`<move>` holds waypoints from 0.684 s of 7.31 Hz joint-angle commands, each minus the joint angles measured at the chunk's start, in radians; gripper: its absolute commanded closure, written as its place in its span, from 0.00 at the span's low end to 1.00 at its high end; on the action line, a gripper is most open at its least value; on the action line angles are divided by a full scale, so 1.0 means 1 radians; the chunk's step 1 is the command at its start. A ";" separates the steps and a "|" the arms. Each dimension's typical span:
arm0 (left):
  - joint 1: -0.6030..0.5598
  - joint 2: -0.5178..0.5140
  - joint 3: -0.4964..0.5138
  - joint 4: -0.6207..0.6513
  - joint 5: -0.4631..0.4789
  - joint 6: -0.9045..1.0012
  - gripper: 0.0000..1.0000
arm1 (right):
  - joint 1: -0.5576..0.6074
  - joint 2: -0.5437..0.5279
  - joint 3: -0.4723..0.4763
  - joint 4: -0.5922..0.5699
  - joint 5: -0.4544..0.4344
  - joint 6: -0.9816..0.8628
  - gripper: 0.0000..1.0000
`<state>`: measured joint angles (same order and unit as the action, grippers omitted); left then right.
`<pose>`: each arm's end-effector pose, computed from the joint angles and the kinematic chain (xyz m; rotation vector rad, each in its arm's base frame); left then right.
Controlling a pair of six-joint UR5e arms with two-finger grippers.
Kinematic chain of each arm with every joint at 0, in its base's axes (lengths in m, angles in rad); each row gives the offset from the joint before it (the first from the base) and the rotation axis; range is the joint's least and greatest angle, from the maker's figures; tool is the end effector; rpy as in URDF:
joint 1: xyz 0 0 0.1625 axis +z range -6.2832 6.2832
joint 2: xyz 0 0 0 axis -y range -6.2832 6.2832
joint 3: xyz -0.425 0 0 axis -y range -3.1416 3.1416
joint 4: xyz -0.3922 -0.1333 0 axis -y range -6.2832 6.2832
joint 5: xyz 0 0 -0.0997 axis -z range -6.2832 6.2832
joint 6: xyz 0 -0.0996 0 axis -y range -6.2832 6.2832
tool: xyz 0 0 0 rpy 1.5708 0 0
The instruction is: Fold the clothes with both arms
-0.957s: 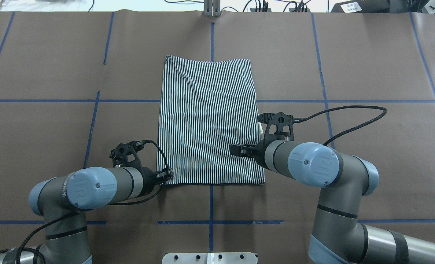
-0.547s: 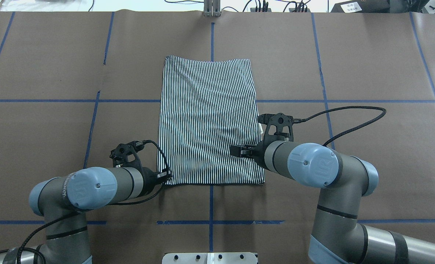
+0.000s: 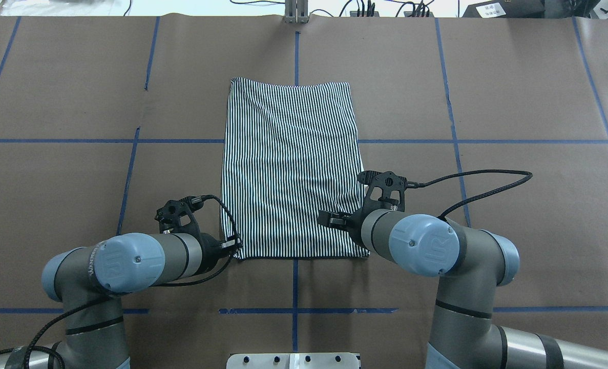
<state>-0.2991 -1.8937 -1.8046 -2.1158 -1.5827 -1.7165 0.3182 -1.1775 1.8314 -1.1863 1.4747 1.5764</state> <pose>0.5361 -0.3036 0.3144 0.0743 1.1073 -0.3921 -0.5349 -0.3266 0.2809 0.2491 -1.0168 0.3438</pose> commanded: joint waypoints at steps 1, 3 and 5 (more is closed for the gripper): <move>0.000 -0.004 -0.001 -0.001 0.001 0.000 1.00 | -0.016 0.068 -0.001 -0.151 -0.004 0.220 0.33; 0.000 -0.005 -0.001 0.000 0.001 0.000 1.00 | -0.019 0.088 -0.004 -0.249 -0.004 0.289 0.33; 0.002 -0.005 -0.001 0.000 0.001 0.000 1.00 | -0.025 0.125 -0.004 -0.385 0.002 0.324 0.33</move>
<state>-0.2981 -1.8990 -1.8062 -2.1156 -1.5816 -1.7165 0.2972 -1.0805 1.8272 -1.4837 1.4732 1.8835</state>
